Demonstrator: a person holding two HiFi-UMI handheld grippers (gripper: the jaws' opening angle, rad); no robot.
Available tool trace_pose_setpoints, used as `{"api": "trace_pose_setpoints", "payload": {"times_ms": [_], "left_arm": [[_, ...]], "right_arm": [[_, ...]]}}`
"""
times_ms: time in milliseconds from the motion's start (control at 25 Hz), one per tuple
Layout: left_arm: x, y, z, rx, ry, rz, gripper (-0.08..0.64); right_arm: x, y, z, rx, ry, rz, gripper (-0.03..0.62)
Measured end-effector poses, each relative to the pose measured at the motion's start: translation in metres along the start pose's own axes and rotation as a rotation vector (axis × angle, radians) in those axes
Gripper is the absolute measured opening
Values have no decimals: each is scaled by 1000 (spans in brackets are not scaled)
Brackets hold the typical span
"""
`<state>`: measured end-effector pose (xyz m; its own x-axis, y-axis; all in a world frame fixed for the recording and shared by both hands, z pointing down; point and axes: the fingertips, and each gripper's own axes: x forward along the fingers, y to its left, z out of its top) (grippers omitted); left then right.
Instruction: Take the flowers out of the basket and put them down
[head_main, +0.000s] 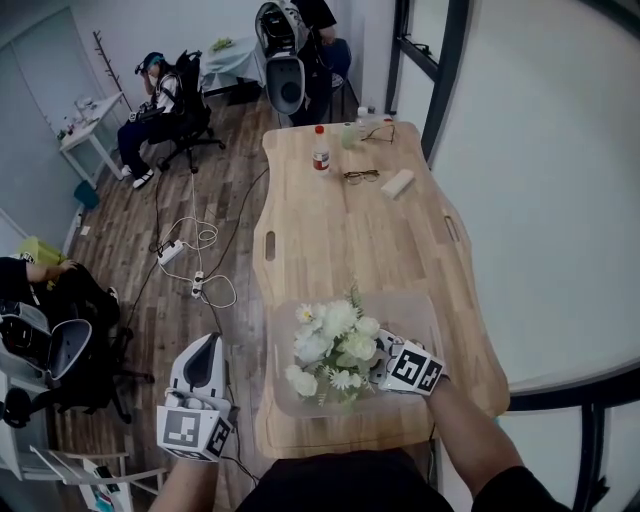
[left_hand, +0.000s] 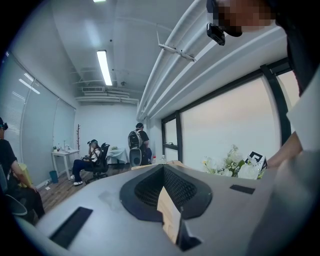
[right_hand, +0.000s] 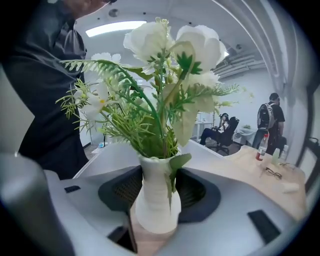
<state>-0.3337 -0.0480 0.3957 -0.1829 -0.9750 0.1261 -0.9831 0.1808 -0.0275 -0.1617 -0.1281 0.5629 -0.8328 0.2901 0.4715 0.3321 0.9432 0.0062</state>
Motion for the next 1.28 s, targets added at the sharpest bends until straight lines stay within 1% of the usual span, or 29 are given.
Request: {"api": "trace_pose_setpoints", "payload": {"times_ms": [160, 320, 480, 800, 920, 1040, 1280], "left_arm": [[1, -3, -2, -10, -5, -4, 5], [1, -10, -4, -16, -2, -21, 5], [4, -17, -5, -27, -11, -37, 5], [11, -32, 7, -27, -45, -89, 5], [14, -38, 7, -23, -49, -109, 5], [20, -42, 4, -20, -54, -128, 5], [25, -54, 8, -17, -67, -167, 5]], "right_arm": [[-11, -1, 5, 1, 7, -22, 224], [-24, -4, 16, 13, -12, -55, 224], [-36, -6, 33, -17, -19, -88, 224], [-57, -3, 51, -18, -22, -140, 224], [-64, -4, 55, -8, -15, -163, 224], [-71, -9, 57, 5, -24, -195, 224], [-92, -13, 68, 21, -40, -267, 224]]}}
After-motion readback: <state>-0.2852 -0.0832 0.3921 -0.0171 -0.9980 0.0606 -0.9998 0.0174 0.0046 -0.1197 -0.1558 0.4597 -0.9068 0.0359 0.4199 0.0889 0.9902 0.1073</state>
